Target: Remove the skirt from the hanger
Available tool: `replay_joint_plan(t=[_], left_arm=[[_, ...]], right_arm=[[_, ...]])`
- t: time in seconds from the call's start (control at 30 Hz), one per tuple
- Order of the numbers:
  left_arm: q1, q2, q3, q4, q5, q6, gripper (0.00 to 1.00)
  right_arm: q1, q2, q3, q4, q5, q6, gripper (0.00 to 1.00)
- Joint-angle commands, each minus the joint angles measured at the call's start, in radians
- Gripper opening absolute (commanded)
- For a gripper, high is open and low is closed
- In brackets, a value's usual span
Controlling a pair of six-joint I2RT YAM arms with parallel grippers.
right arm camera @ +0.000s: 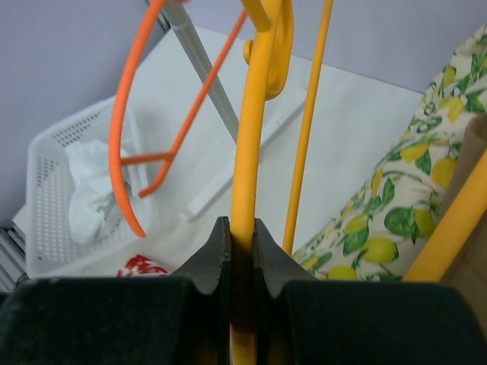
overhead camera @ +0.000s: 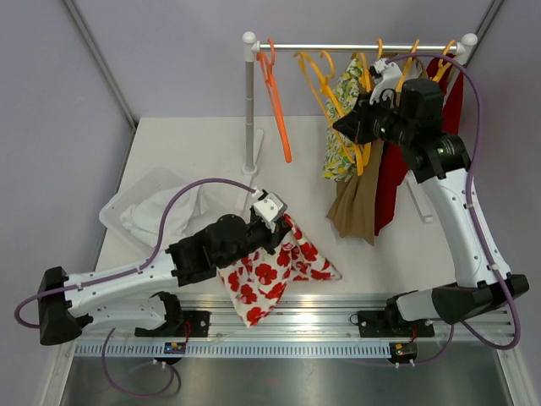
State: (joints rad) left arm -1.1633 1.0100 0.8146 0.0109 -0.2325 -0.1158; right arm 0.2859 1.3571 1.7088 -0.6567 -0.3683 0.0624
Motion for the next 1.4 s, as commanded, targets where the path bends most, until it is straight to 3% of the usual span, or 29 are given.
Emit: replay_joint_plan(t=[0.0, 0.03, 0.17, 0.27, 0.47, 0.7, 0.73, 0.87, 0.9, 1.0, 1.2, 1.37], left_arm=[[0.013, 0.025, 0.003, 0.189, 0.019, 0.019, 0.18], [0.016, 0.029, -0.003, 0.184, 0.022, 0.019, 0.37], [0.017, 0.015, -0.044, 0.141, 0.061, 0.033, 0.83], [0.017, -0.033, -0.100, 0.107, 0.096, 0.060, 0.94], [0.016, -0.131, -0.158, -0.009, 0.084, 0.059, 0.97], [0.014, -0.202, -0.213, -0.040, 0.044, 0.004, 0.99], [0.014, -0.199, -0.218, -0.035, 0.042, 0.005, 0.99], [0.014, -0.143, -0.201, -0.037, 0.051, 0.045, 0.99], [0.011, -0.111, -0.195, -0.037, 0.065, 0.071, 0.99], [0.007, -0.016, -0.154, -0.046, 0.097, 0.145, 0.99], [0.001, 0.211, -0.014, -0.090, 0.121, 0.199, 0.99], [0.001, 0.516, 0.161, -0.161, 0.065, 0.058, 0.99]], right_arm=[[0.001, 0.075, 0.151, 0.028, -0.040, 0.102, 0.00], [0.007, 0.115, 0.175, 0.019, -0.044, 0.114, 0.00], [0.031, 0.200, 0.273, 0.014, -0.052, 0.169, 0.00], [0.056, 0.266, 0.345, 0.014, -0.035, 0.188, 0.00], [0.108, 0.414, 0.491, -0.026, 0.002, 0.189, 0.00], [0.168, 0.453, 0.480, -0.050, 0.077, 0.125, 0.03], [0.171, 0.445, 0.470, -0.050, 0.084, 0.107, 0.08], [0.173, 0.392, 0.420, -0.069, 0.123, 0.013, 0.51], [0.173, 0.358, 0.413, -0.086, 0.123, -0.024, 0.72], [0.173, 0.257, 0.351, -0.125, 0.098, -0.239, 0.97], [0.170, -0.016, 0.108, -0.208, -0.076, -0.609, 0.99], [0.035, -0.151, -0.052, -0.273, -0.257, -0.655, 0.99]])
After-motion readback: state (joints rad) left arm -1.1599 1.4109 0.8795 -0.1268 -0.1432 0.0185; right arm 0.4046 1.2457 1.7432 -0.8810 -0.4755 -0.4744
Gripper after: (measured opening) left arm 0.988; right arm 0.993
